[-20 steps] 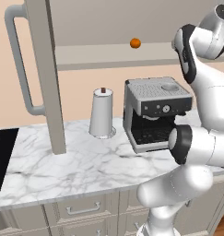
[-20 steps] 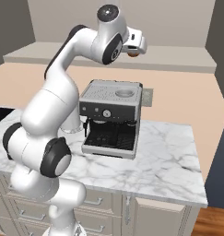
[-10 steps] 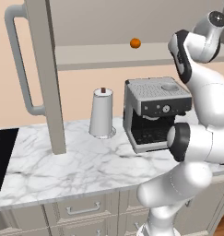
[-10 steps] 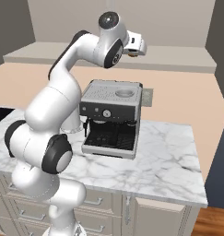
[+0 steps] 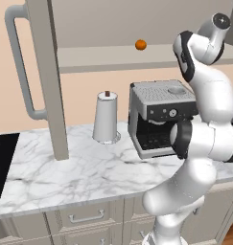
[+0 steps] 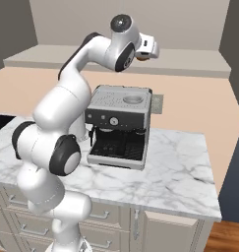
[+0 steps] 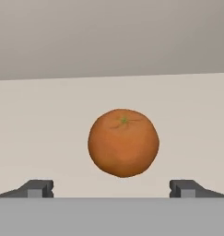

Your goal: Pick the tangerines from the cabinet and place them in one bowl. Pick the mango from the sink and place it in the other bowl.

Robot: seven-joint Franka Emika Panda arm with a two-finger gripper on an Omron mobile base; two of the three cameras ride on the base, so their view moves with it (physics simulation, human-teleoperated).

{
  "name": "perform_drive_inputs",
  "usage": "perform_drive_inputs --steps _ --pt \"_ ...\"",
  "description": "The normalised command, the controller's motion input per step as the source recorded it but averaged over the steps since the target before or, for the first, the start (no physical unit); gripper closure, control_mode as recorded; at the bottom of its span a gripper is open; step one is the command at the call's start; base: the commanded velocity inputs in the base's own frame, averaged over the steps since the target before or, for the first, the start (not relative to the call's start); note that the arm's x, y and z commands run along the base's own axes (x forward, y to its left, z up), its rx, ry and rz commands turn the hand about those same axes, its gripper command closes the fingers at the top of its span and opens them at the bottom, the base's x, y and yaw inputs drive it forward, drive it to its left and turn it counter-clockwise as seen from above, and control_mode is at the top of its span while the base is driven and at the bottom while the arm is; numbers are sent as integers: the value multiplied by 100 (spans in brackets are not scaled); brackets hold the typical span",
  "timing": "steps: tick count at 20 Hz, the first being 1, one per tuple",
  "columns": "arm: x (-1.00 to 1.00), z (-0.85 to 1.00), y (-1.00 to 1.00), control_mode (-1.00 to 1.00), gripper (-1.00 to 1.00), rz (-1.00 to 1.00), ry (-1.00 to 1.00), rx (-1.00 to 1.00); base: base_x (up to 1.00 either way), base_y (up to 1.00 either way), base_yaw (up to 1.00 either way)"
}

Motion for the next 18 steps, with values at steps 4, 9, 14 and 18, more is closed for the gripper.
perform_drive_inputs --steps 4,9,14,18 --pt "29 1 -9 -100 -100 1 0 0 0 0 0" --pt "28 1 -9 -100 -100 1 0 0 0 0 0" --pt "25 1 -8 -100 -100 1 0 0 0 0 0" --pt "22 0 -7 -100 -100 2 0 0 0 0 0"
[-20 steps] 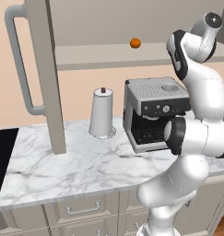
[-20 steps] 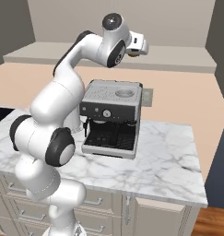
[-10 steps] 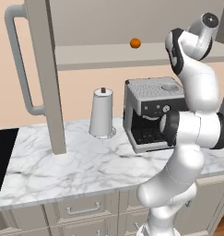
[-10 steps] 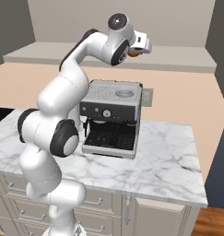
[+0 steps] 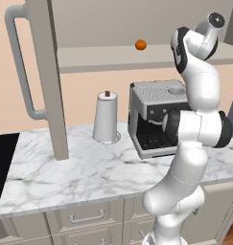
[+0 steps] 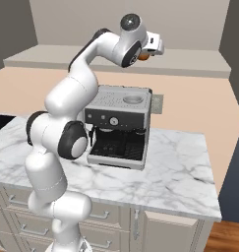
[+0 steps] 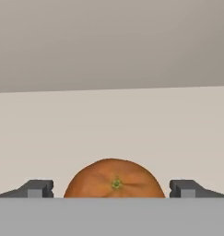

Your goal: Pick the tangerines from the cabinet and place them in one bowl. Pick the mango from the sink and place it in the other bowl.

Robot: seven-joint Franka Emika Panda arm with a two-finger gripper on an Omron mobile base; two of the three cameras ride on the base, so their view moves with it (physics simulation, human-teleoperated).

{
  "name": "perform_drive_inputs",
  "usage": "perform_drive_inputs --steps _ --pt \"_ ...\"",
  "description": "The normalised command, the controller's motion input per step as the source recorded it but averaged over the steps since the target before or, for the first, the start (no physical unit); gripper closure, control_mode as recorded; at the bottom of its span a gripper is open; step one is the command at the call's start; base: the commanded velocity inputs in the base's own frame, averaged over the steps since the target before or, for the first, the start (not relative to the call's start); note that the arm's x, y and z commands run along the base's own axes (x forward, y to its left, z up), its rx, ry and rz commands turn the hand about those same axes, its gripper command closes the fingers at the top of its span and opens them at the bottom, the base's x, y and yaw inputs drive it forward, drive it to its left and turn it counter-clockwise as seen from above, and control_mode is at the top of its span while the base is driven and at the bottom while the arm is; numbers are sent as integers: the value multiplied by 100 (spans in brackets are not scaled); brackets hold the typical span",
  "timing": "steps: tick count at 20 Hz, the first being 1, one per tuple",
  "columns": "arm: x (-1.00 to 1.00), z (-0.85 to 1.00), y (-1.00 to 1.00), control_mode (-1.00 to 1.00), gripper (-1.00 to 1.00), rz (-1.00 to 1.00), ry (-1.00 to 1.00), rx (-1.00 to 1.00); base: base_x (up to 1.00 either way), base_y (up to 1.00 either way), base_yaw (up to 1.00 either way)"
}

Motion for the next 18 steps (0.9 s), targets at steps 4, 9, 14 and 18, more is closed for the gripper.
perform_drive_inputs --steps 4,9,14,18 --pt "16 0 -2 -100 100 1 0 0 0 0 0" --pt "3 0 0 -100 100 0 0 0 0 0 0" --pt "0 3 0 -100 100 1 0 0 0 0 0" --pt "-14 25 0 -100 100 5 -3 0 0 0 0"
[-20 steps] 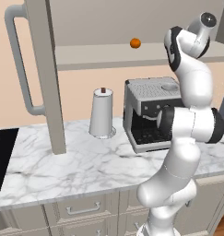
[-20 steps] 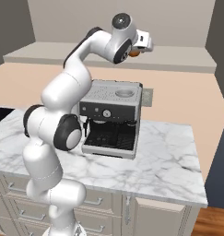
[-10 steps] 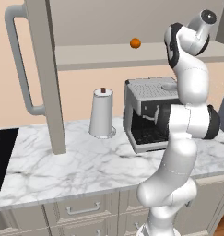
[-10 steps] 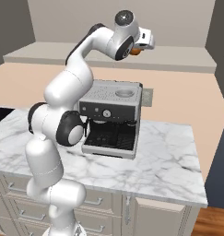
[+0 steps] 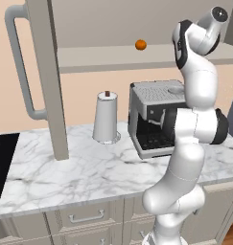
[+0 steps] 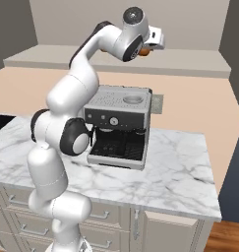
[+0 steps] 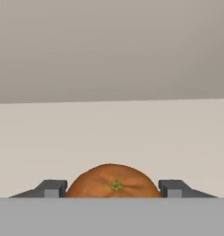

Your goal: Pick the tangerines from the cabinet and place them in one bowl. Pick the mango from the sink and place it in the other bowl.

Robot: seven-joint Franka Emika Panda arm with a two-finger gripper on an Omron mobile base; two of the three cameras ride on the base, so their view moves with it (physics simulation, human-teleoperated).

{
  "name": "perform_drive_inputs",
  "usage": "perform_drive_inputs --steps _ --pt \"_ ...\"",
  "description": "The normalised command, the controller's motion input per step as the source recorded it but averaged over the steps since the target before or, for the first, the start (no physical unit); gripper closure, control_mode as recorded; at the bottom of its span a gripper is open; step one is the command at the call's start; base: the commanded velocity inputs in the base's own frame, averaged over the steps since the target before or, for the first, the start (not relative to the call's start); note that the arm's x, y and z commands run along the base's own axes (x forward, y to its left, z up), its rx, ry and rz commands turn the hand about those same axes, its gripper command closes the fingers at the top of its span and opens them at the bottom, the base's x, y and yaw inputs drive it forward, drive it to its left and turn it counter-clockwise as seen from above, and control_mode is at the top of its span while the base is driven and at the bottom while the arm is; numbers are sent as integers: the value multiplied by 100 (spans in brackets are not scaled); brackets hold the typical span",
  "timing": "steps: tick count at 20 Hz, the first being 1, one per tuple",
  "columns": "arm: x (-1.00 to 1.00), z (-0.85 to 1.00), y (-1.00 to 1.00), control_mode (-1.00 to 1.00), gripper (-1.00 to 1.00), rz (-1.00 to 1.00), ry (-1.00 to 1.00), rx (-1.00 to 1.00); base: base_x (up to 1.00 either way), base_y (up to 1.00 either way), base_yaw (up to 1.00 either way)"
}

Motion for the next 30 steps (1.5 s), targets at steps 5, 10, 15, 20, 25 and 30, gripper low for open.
perform_drive_inputs --steps 5,10,15,20,25,30 --pt "-31 26 0 -100 100 7 -6 0 0 0 0" --pt "-45 21 2 -100 100 6 -9 0 0 0 0" --pt "-55 12 16 -100 100 4 -11 0 0 0 0" --pt "-67 1 20 -100 100 2 -8 -2 0 0 0" --pt "-70 0 19 -100 100 1 -6 -3 0 0 0" --pt "-67 0 24 -100 100 2 -2 -3 0 0 0"
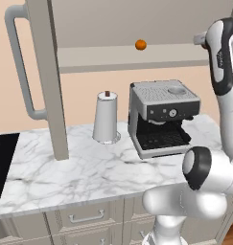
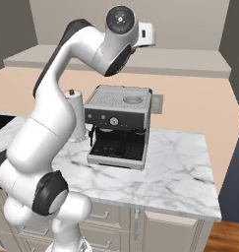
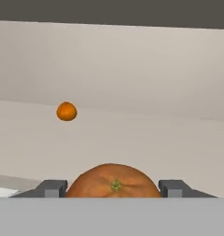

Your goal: Pick the tangerines from the cabinet and place them in one bowl. Pick the mango from the sink and place it in the other bowl.

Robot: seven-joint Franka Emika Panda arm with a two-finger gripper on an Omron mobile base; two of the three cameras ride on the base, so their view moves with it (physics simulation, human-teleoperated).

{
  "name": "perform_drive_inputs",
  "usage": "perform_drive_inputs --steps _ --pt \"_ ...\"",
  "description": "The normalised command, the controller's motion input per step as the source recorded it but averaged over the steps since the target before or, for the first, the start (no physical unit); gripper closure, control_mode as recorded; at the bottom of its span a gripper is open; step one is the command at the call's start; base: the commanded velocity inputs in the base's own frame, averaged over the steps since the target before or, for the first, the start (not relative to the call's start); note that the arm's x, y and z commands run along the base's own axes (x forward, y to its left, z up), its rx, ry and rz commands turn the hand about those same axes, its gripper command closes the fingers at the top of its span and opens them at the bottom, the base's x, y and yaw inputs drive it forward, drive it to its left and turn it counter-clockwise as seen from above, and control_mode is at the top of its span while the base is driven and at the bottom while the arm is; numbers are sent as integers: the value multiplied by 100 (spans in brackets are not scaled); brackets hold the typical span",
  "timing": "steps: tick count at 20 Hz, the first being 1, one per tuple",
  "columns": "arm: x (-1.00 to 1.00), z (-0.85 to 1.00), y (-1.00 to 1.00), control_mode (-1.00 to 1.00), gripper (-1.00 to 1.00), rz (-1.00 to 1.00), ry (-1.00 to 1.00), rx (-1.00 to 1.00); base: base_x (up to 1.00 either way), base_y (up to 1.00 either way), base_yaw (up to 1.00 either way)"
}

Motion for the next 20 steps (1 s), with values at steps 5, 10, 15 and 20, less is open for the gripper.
perform_drive_inputs --steps 5,10,15,20 --pt "-65 0 22 -100 100 2 -1 -3 0 0 0" --pt "-45 0 9 -100 100 1 0 -1 0 0 0" --pt "-39 -1 7 -100 100 0 0 -1 0 0 0" --pt "-50 -11 0 -100 100 1 5 -2 0 0 0"
